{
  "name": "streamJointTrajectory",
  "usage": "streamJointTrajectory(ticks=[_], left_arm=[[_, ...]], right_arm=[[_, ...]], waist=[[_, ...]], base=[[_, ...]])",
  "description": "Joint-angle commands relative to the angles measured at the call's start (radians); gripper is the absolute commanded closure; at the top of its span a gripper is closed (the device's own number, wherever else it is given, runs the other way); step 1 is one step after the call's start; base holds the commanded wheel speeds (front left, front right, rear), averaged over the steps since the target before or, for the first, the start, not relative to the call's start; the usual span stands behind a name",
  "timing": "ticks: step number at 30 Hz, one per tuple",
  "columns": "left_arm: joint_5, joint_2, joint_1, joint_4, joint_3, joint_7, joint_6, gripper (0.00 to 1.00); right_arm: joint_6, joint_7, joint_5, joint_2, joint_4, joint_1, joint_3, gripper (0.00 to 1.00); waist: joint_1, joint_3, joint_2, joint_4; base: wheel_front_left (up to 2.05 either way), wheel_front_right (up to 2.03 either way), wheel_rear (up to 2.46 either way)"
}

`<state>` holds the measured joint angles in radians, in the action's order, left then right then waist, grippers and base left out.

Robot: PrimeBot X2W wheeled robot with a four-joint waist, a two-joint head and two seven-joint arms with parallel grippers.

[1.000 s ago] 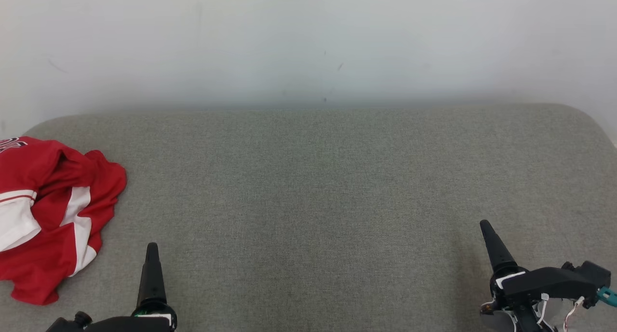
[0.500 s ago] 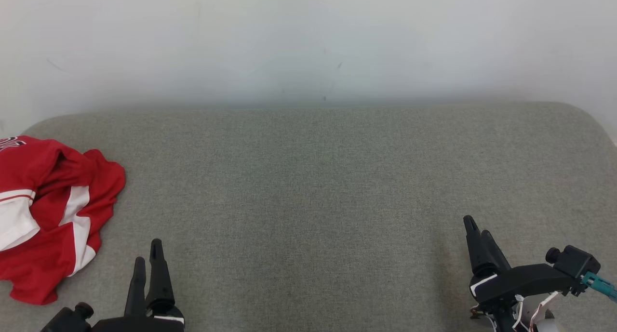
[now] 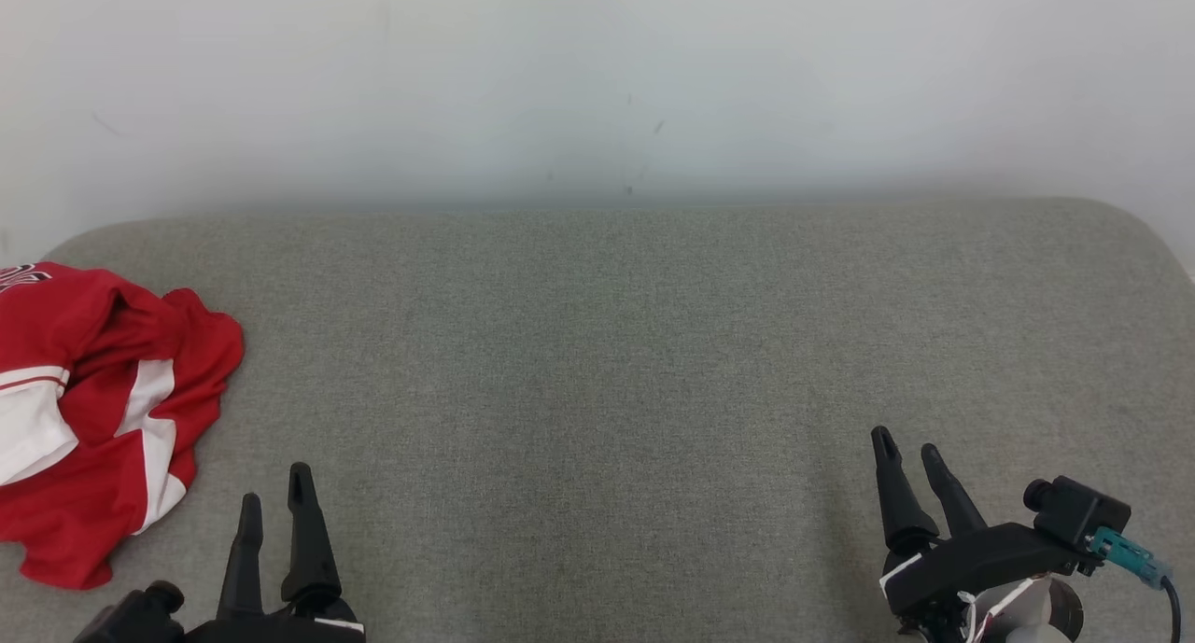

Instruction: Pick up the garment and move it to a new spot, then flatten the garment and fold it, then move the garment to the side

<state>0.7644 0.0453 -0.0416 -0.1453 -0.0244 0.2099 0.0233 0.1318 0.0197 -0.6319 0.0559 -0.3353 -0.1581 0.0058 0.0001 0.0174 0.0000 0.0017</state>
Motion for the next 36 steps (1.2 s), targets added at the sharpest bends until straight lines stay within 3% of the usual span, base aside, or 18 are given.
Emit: streamJointTrajectory(ticks=[1,36], left_arm=[[-0.042,0.004,-0.003,0.024,0.006,0.008,-0.007,0.0],[-0.408,0.006,0.049,0.065,0.024,0.035,-0.064,0.0]], right_arm=[[-0.001,0.014,0.035,0.003,0.017,0.006,0.007,0.0],[-0.002,0.151,0.386,-0.002,0.078,0.066,0.085,0.0]], waist=[[-0.0001,0.0,0.0,0.0],[-0.0001,0.0,0.0,0.0]], base=[[0.0,0.0,0.0],[0.0,0.0,0.0]])
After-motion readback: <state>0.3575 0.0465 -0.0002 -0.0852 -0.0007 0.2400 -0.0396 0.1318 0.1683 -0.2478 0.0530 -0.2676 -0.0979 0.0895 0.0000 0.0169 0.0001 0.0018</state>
